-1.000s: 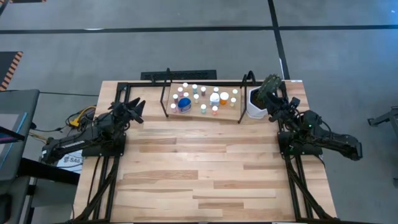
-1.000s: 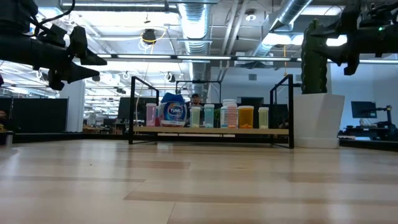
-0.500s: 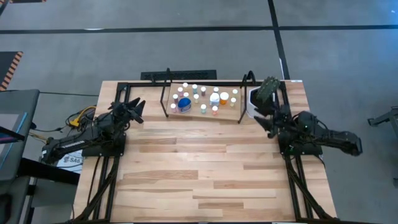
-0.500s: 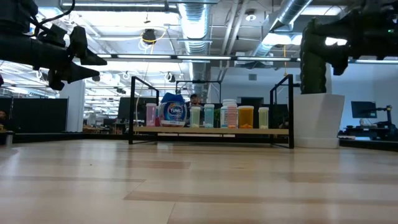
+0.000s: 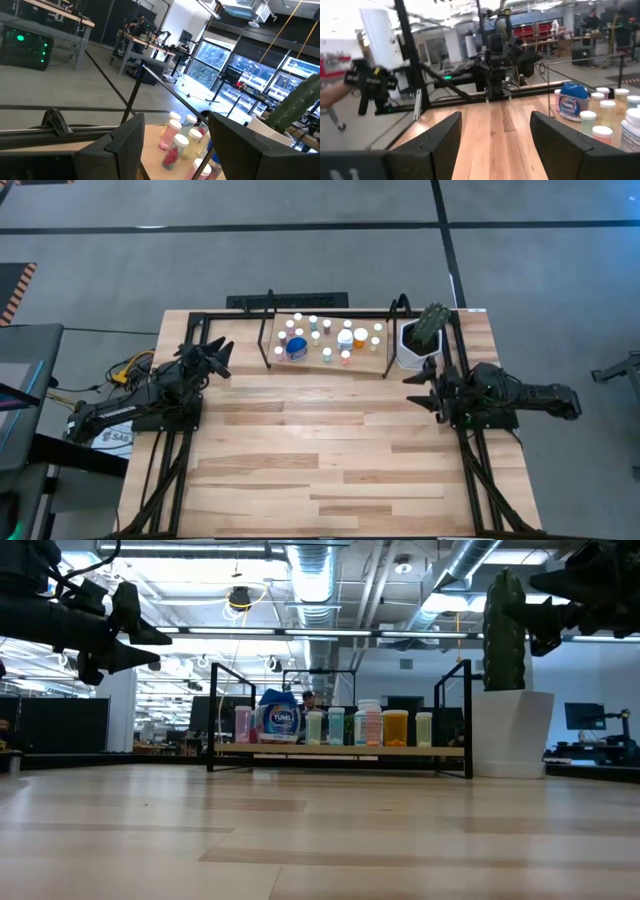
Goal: Pick and place medicine bottles onto shelf by color
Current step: Return to Home Position
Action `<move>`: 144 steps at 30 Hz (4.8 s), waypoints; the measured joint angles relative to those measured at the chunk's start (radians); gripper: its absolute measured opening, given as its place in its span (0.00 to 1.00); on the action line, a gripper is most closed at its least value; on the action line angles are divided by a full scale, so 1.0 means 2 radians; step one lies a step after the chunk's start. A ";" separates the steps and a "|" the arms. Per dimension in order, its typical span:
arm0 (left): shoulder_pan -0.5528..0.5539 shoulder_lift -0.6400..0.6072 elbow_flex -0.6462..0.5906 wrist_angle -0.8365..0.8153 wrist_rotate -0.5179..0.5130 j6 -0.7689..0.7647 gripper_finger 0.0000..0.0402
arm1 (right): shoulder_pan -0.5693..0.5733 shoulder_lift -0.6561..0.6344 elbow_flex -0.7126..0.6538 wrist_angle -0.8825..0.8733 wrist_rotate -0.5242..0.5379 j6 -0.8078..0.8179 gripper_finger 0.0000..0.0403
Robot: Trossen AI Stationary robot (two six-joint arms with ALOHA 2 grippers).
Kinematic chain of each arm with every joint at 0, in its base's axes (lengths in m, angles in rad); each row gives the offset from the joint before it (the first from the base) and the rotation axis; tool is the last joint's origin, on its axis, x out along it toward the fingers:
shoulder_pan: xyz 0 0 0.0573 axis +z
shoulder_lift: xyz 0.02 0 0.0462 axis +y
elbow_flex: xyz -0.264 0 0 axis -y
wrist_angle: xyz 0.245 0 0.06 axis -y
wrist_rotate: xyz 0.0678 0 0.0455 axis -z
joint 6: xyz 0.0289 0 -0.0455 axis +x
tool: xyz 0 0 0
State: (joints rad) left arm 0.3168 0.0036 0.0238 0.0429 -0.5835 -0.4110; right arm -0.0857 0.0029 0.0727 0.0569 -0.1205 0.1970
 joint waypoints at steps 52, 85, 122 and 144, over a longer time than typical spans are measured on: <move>0.000 0.000 -0.008 0.025 0.000 -0.002 0.52 | -0.037 0.000 0.001 -0.105 0.096 -0.055 0.65; 0.000 0.000 -0.009 0.025 0.000 -0.002 0.52 | -0.037 0.000 0.001 -0.107 0.096 -0.055 0.65; 0.000 0.000 -0.009 0.025 0.000 -0.002 0.52 | -0.037 0.000 0.000 -0.107 0.097 -0.055 0.65; 0.000 0.000 -0.009 0.025 0.000 -0.002 0.52 | -0.037 0.000 0.000 -0.107 0.097 -0.055 0.65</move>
State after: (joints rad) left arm 0.3167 0.0040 0.0068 0.0937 -0.5834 -0.4149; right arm -0.1593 0.0025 0.0731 -0.1570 0.0727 0.0872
